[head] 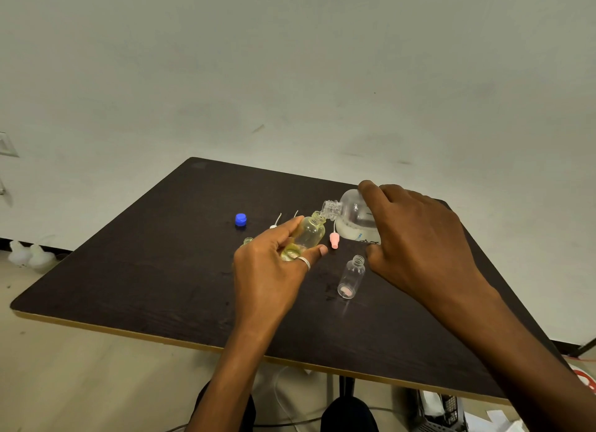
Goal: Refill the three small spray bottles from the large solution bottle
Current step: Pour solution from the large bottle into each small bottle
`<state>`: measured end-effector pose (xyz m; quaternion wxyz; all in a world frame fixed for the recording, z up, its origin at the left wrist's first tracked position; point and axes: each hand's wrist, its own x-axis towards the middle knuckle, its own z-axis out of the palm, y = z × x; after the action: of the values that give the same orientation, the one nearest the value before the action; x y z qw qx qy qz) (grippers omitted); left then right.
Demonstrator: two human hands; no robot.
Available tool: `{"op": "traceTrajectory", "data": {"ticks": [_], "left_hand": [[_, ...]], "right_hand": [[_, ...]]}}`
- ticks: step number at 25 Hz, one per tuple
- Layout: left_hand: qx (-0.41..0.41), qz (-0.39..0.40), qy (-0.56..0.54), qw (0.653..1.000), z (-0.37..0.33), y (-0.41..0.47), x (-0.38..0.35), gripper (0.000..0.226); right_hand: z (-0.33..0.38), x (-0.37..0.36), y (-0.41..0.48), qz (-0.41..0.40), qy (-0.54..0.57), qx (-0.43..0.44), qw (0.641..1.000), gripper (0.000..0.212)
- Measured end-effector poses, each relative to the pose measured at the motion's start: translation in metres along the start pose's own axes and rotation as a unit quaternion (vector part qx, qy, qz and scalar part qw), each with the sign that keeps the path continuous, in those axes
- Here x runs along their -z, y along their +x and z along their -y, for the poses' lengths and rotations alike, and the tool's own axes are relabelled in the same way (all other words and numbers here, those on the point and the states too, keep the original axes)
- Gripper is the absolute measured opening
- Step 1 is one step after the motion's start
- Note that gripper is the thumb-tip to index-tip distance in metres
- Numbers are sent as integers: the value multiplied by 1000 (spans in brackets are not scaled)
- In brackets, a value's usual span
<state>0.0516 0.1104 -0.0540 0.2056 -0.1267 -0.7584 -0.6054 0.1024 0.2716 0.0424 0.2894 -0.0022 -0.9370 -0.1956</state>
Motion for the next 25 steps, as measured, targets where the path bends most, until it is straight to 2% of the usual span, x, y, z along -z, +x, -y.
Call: {"op": "traceTrajectory", "data": {"ticks": [25], "left_hand": [[2,-1,-7,1000,1,-1,0,59]], "right_hand": [[1,2,0,1,0,3,1000,71]]}}
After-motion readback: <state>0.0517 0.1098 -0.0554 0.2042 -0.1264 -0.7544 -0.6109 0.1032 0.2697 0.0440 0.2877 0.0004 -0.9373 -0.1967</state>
